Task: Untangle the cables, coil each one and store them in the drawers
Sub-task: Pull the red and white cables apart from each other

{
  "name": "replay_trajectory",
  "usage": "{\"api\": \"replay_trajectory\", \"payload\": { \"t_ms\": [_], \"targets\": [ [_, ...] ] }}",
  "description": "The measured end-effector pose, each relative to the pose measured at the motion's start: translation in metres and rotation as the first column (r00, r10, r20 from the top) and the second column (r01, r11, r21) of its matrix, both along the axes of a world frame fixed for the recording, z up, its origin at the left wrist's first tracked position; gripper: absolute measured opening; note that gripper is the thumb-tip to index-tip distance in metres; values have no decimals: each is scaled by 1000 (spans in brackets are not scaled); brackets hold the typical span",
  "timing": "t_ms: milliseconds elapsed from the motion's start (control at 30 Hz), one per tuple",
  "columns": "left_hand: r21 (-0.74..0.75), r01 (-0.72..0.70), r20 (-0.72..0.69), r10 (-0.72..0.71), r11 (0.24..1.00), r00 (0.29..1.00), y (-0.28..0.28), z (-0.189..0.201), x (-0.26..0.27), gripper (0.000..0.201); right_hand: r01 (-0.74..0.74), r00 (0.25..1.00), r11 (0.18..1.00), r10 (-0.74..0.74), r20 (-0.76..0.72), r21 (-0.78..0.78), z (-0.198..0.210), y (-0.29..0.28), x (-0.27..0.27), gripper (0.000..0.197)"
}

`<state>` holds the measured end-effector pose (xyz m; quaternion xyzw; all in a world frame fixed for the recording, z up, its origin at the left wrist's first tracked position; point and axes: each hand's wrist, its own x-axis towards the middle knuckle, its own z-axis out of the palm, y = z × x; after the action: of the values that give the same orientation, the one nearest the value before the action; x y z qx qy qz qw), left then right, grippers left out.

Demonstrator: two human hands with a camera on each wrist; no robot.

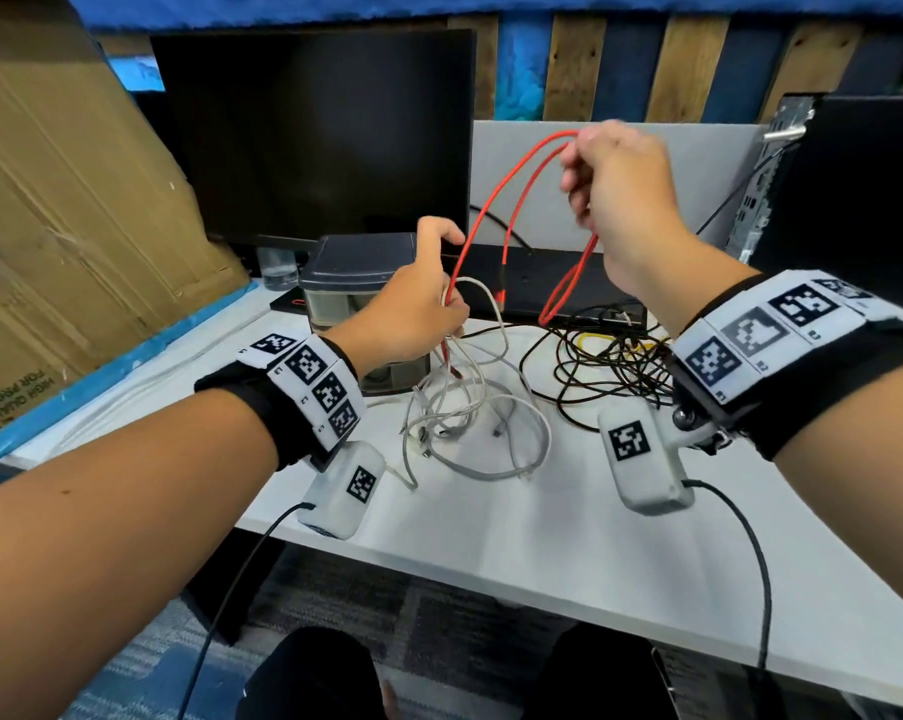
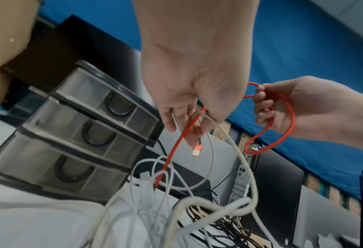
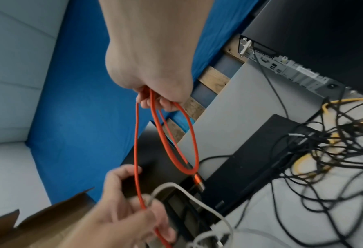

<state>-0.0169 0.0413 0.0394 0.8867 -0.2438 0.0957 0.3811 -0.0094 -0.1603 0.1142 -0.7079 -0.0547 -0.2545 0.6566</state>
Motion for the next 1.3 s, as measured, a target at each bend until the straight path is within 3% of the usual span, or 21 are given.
{"api": "replay_trajectory", "payload": {
  "t_ms": [167, 367, 467, 567, 700, 833, 933, 967, 1033, 1100, 1167, 1200, 1233, 1300],
  "targets": [
    [156, -4, -71, 16, 988, 997, 5, -11, 12, 4, 134, 978, 967, -164, 125, 218, 34, -10, 13, 31],
    [184, 103, -117, -83, 978, 990, 0, -13, 17, 9, 238, 929, 923, -306, 206, 302, 53, -24, 23, 30],
    [294, 106, -145, -66, 950, 987, -6, -13, 18, 10, 268, 905, 896, -361, 227, 354, 49, -30, 26, 29],
    [298, 99, -207, -37, 949, 978, -4, -16, 22, 17, 325, 876, 870, -425, 228, 372, 43, -39, 29, 24],
    [356, 109, -248, -18, 928, 969, 4, -23, 26, 6, 448, 814, 854, -512, 273, 264, 25, -56, 42, 18],
    [443, 164, -348, 1, 881, 937, 3, -35, 24, 6, 567, 748, 818, -560, 357, 97, 13, -75, 53, 16],
    [557, 201, -406, 53, 806, 912, 4, -46, 21, 8, 591, 802, 783, -548, 236, -192, 0, -88, 61, 20],
    [576, 212, -428, 70, 790, 901, 6, -50, 22, 11, 529, 845, 774, -520, 128, -349, -8, -92, 62, 27],
    [582, 210, -443, 90, 785, 892, 6, -54, 23, 13, 205, 905, 703, -400, -141, -681, -28, -95, 60, 30],
    [572, 168, -428, 118, 803, 896, 6, -57, 25, 24, -253, 824, 445, -366, -432, -859, -50, -84, 45, 22],
    [587, 147, -426, 149, 796, 892, 4, -58, 25, 36, -549, 706, 153, -442, -554, -822, -69, -71, 31, 35],
    [603, 153, -429, 156, 783, 890, 2, -58, 26, 40, -590, 696, 73, -457, -553, -804, -75, -64, 29, 40],
    [611, 167, -437, 154, 773, 886, 1, -57, 27, 45, -585, 717, 52, -432, -547, -809, -81, -60, 29, 45],
    [590, 195, -476, 143, 783, 868, 0, -55, 29, 58, -566, 755, 94, -340, -560, -819, -93, -57, 36, 57]
  ]
}}
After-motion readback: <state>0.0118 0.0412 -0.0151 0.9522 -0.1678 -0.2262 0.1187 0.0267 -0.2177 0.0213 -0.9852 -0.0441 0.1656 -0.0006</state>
